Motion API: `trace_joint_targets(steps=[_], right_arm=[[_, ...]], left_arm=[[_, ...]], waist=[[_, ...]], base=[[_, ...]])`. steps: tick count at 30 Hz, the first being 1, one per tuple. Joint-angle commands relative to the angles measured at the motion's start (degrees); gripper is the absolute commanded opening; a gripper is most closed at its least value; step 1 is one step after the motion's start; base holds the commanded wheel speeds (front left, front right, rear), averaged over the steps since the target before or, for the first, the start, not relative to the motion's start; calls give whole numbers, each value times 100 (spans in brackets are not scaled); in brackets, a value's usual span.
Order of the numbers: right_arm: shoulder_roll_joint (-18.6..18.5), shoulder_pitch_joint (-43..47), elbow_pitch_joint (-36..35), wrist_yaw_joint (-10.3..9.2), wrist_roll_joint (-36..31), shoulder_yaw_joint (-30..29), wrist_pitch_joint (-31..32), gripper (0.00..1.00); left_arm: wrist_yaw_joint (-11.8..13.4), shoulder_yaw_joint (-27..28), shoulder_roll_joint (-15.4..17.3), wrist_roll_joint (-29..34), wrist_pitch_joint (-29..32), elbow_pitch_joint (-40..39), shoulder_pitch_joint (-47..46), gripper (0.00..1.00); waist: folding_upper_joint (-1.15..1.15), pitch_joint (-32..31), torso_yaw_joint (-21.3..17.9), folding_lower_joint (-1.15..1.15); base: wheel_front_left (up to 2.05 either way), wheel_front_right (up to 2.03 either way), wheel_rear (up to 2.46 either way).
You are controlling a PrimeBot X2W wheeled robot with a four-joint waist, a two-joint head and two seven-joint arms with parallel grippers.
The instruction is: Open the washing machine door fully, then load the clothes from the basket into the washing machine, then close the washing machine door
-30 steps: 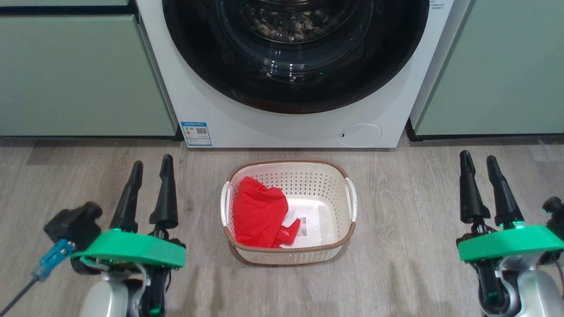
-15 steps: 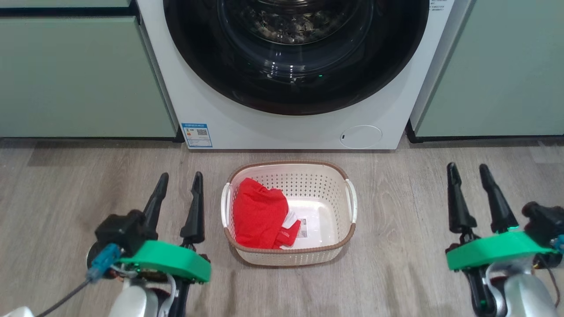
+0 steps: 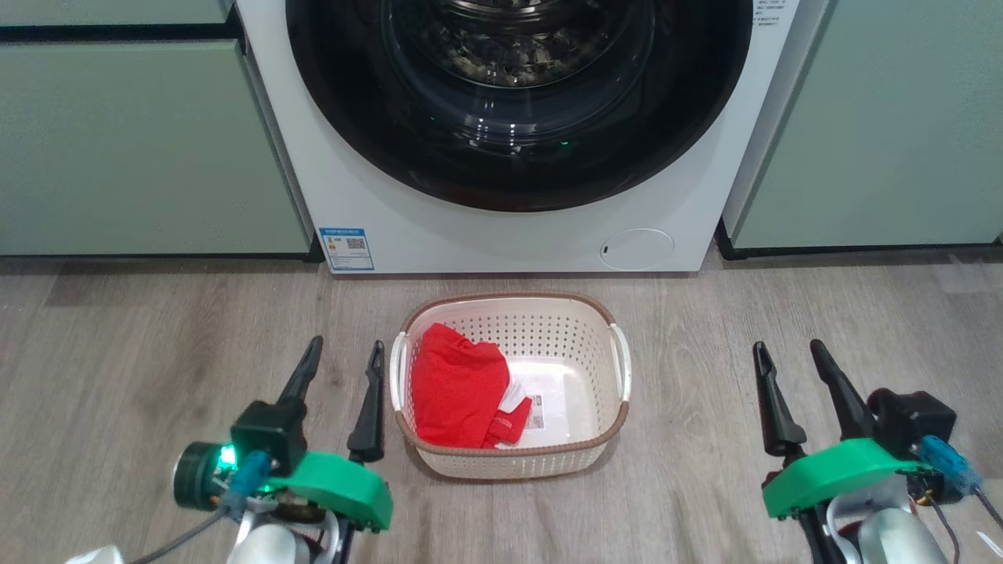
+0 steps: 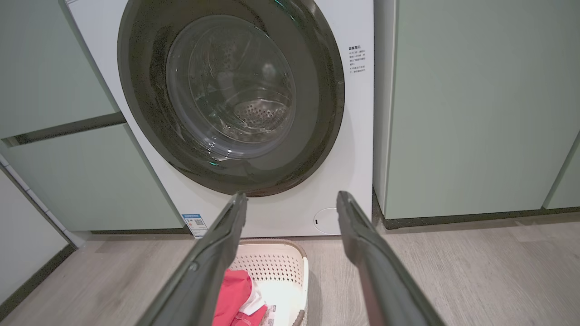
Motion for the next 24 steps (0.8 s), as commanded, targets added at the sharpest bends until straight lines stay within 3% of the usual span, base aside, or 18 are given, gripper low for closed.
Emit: trace_joint_targets(steps=[1,8,24], right_arm=[[-85,-368,-142,0,-198,149,-107,100],[-90,-457,-14,0,-735,152,-224,100],[-91,-514,104,0,-481,159,-228,100]], left_arm=[[74,105,53,192,-88,-149,-154,100],[236,83,58,597,-205,8,-197,100],[289,195,59,329,-208,124,-237,100]], waist=[[0,-2,-2,0],[0,6,-3,0],[0,68,-17,0]], base=[[0,0,0],[0,0,0],[0,0,0]])
